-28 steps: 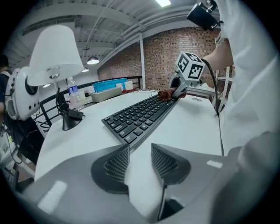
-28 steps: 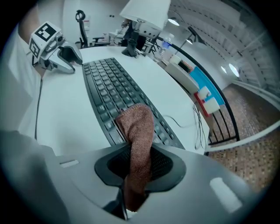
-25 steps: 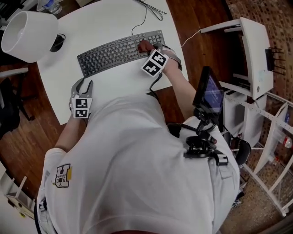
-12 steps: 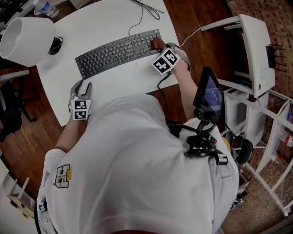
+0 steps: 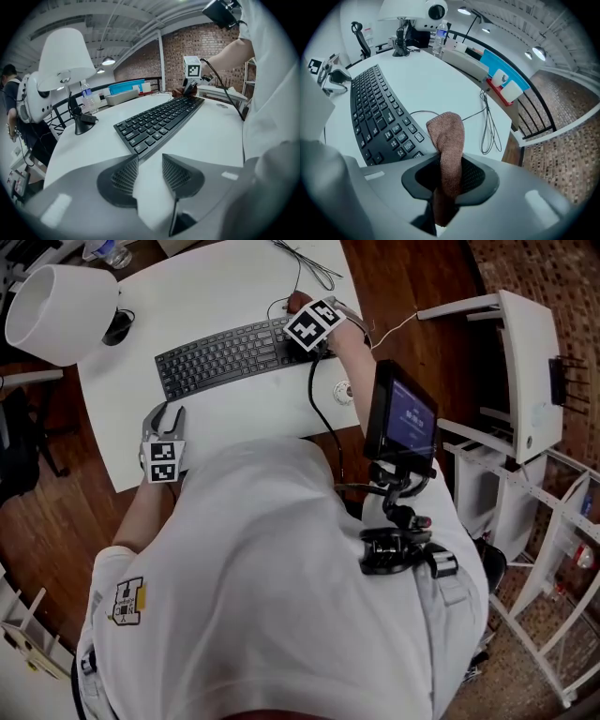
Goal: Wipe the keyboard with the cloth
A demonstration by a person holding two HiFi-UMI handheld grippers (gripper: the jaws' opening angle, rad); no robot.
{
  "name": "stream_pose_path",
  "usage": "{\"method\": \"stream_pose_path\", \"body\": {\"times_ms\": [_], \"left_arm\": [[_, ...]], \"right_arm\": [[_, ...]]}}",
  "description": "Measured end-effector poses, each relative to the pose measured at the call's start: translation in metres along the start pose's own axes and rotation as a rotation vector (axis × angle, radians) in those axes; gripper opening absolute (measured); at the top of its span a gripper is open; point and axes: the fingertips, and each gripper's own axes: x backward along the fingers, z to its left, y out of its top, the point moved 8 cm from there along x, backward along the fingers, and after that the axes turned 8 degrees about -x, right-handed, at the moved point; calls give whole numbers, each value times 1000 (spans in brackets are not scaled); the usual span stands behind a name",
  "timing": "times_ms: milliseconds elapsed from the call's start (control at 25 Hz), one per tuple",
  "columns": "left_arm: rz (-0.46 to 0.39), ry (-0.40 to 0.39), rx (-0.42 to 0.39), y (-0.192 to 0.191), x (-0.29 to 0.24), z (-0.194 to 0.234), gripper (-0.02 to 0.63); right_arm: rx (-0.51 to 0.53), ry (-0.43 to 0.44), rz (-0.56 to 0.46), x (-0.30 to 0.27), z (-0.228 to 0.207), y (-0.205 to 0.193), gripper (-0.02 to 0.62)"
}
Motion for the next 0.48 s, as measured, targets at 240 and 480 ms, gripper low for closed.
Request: {"method": "stream_pose_path", "body": {"times_ms": [240, 480], "left_arm": [[4, 18, 8, 0, 0, 0, 155], [-15, 13, -11, -4, 0, 1, 155]], "right_arm": [[1, 23, 11, 7, 11, -16, 86], [-21, 34, 46, 23, 34, -58, 86]]}}
